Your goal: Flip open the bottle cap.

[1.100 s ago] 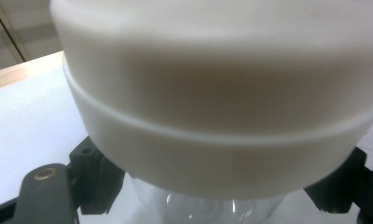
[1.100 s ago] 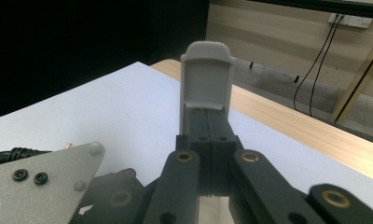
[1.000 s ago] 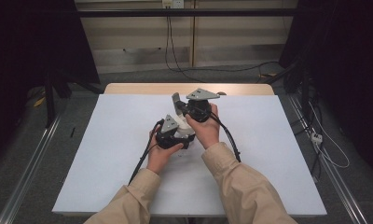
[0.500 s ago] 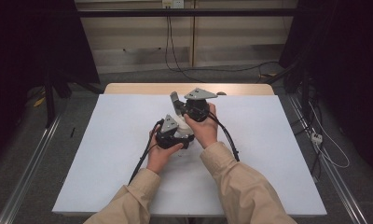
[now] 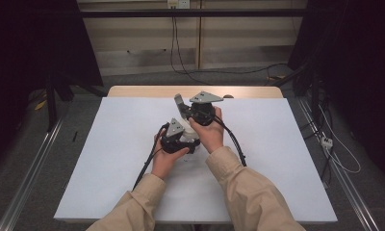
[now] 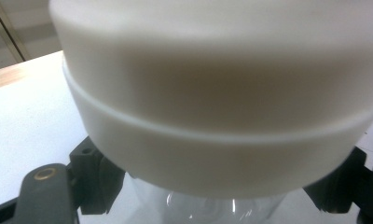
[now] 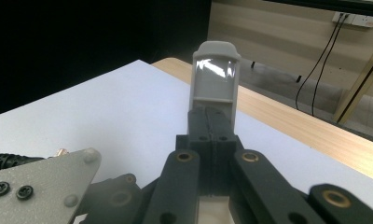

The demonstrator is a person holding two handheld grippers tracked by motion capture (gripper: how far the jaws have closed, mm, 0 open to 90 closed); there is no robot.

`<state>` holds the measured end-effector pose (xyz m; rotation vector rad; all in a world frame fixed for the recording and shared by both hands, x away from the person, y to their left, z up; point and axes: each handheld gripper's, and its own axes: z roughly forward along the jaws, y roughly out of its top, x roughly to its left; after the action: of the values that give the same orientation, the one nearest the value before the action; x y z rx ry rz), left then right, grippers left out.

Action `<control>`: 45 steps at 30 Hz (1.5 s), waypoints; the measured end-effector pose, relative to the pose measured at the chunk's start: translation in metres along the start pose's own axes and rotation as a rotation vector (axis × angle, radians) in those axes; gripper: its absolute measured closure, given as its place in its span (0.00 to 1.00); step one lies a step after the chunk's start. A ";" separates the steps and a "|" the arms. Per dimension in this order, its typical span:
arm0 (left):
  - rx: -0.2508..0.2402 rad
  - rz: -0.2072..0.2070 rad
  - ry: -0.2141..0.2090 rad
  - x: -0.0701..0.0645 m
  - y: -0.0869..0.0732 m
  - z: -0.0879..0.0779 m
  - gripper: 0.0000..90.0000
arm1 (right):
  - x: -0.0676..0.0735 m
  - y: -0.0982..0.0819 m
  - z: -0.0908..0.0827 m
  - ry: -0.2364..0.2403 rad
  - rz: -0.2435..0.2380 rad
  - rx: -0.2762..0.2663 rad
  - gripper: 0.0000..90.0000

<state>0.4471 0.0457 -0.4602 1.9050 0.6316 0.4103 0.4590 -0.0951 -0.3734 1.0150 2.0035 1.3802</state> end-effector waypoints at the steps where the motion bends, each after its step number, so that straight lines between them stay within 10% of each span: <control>1: 0.000 0.001 0.000 0.000 0.000 0.000 0.21 | 0.000 0.000 0.000 0.000 -0.001 0.000 1.00; 45: 0.005 0.005 0.005 -0.002 0.000 0.000 0.21 | 0.000 -0.004 0.008 0.005 0.019 0.029 1.00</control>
<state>0.4458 0.0445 -0.4602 1.9106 0.6321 0.4170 0.4635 -0.0919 -0.3803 1.0472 2.0279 1.3685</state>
